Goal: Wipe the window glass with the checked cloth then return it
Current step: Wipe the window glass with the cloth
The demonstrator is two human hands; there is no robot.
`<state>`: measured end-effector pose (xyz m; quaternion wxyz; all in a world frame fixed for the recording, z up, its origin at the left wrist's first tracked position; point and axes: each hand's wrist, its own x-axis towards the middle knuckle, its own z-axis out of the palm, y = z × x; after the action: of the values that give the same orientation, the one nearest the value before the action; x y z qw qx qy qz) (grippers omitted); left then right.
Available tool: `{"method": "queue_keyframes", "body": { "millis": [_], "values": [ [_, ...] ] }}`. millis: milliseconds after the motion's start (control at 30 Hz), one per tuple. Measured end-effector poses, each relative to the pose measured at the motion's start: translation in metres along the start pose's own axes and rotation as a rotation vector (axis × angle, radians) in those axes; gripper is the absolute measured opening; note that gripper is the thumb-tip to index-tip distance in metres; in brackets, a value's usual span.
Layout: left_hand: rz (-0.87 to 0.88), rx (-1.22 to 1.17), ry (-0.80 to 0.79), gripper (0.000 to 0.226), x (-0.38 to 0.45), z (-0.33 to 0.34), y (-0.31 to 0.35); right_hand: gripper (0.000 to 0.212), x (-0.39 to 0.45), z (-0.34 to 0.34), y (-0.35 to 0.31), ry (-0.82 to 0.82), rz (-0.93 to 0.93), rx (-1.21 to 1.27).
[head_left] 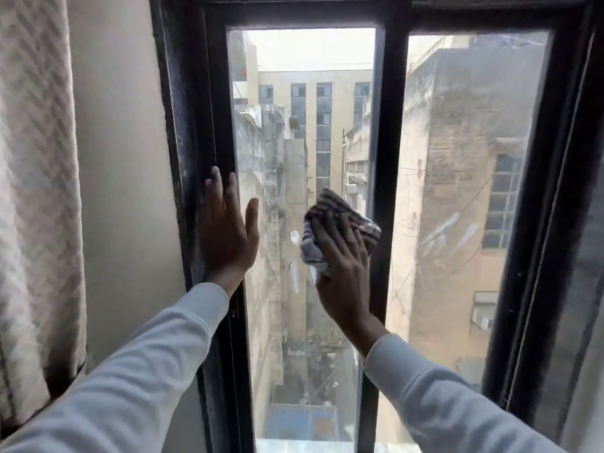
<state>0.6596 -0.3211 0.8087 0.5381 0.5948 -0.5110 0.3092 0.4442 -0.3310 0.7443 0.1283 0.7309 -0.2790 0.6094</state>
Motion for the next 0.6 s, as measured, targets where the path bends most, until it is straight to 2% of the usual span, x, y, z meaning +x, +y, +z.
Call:
{"method": "queue_keyframes", "body": {
  "millis": [100,200,267,300,367,400,433,500,533,567,600],
  "values": [
    [0.082,0.067,-0.031,0.074,0.006,0.015,-0.019,0.072,-0.021,0.052,0.015,-0.308,0.038,-0.281],
    [0.122,0.018,-0.007,0.074,0.005,0.019,-0.025,0.068,-0.039,0.086,0.013,-0.409,-0.226,-0.378],
    [0.138,-0.064,-0.002,0.076,0.004,0.018,-0.026,0.061,-0.006,0.090,0.014,-0.291,-0.363,-0.447],
    [0.150,-0.101,-0.001,0.078,0.004,0.017,-0.027,0.061,0.012,0.090,0.016,-0.198,-0.303,-0.479],
    [0.159,-0.135,-0.003,0.078,0.005,0.018,-0.029,0.063,0.022,0.084,0.025,-0.058,-0.007,-0.464],
    [0.152,-0.133,-0.006,0.077,0.006,0.019,-0.029,0.063,0.003,0.082,0.028,-0.035,0.083,-0.449],
    [0.140,-0.130,-0.012,0.078,0.005,0.020,-0.029,0.062,-0.031,0.083,0.031,-0.062,0.099,-0.442],
    [0.115,-0.120,-0.027,0.079,0.004,0.022,-0.028,0.058,-0.104,0.088,0.023,-0.285,-0.107,-0.519],
    [0.112,-0.119,-0.030,0.080,0.004,0.021,-0.029,0.056,-0.115,0.091,0.022,-0.391,-0.231,-0.531],
    [0.115,-0.129,-0.032,0.081,0.004,0.021,-0.029,0.056,-0.103,0.093,0.024,-0.410,-0.356,-0.520],
    [0.120,-0.142,-0.035,0.081,0.004,0.021,-0.029,0.057,-0.076,0.094,0.025,-0.343,-0.464,-0.535]
  ]
}}
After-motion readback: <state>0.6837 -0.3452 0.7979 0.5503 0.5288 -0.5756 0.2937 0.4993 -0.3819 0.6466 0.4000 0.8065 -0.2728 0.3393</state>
